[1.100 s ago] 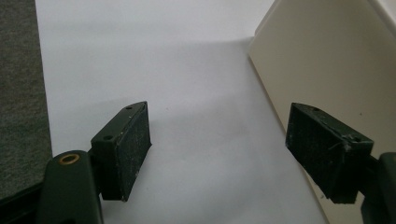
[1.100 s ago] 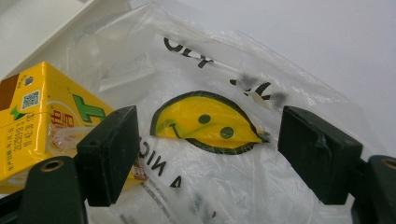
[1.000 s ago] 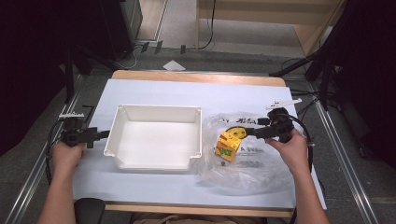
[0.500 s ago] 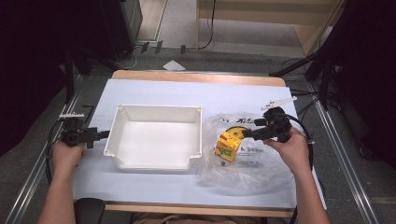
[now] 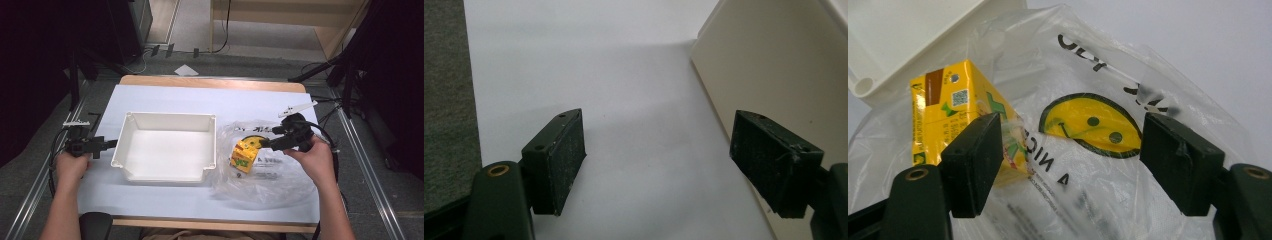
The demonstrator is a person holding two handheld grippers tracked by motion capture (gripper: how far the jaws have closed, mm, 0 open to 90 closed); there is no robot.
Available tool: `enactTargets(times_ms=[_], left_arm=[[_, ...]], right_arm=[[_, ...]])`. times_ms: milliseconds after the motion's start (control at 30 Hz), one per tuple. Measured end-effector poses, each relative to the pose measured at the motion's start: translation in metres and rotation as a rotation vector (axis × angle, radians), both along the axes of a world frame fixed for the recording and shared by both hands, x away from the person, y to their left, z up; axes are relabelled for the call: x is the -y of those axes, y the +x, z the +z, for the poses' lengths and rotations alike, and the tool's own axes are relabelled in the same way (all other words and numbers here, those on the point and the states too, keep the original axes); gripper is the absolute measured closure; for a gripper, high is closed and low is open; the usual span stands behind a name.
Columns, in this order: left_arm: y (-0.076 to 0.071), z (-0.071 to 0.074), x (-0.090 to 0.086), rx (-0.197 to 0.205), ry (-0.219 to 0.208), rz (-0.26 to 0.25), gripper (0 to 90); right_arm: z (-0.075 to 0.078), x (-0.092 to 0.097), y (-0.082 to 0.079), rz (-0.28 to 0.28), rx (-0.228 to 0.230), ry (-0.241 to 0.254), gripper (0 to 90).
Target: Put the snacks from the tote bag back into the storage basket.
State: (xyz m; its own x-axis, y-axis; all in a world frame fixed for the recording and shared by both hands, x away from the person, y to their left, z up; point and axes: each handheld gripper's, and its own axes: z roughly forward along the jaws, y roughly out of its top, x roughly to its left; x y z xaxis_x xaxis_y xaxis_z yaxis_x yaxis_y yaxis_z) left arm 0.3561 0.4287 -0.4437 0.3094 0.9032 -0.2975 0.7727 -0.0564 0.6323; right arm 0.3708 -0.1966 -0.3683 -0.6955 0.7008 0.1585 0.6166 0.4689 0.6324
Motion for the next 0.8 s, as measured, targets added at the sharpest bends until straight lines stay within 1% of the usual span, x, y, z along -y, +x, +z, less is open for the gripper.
enactTargets(times_ms=[167,200,300,367,500,600,800], left_arm=[[0.000,0.000,0.000,-0.002,0.003,0.002,23.4],[0.000,0.000,0.000,0.000,0.001,0.003,23.4],[0.000,0.000,0.000,0.000,0.002,0.001,23.4],[0.000,0.000,0.000,0.000,0.003,0.003,23.4],[0.000,0.000,-0.001,0.001,0.002,0.001,23.4],[0.000,0.000,-0.001,-0.001,0.002,0.001,23.3],[0.000,0.001,-0.001,-0.001,0.003,0.001,23.4]], right_arm=[[0.007,-0.003,-0.003,0.012,0.008,-0.019,27.6],[0.008,-0.003,-0.004,0.009,0.001,-0.021,27.7],[0.012,-0.007,-0.006,0.021,0.000,-0.028,28.1],[0.014,-0.009,-0.007,0.037,0.005,-0.030,28.3],[0.017,-0.013,-0.010,0.050,0.004,-0.035,28.9],[0.021,-0.015,-0.012,0.073,0.004,-0.014,29.4],[0.026,-0.023,-0.016,0.103,-0.008,-0.038,30.4]])
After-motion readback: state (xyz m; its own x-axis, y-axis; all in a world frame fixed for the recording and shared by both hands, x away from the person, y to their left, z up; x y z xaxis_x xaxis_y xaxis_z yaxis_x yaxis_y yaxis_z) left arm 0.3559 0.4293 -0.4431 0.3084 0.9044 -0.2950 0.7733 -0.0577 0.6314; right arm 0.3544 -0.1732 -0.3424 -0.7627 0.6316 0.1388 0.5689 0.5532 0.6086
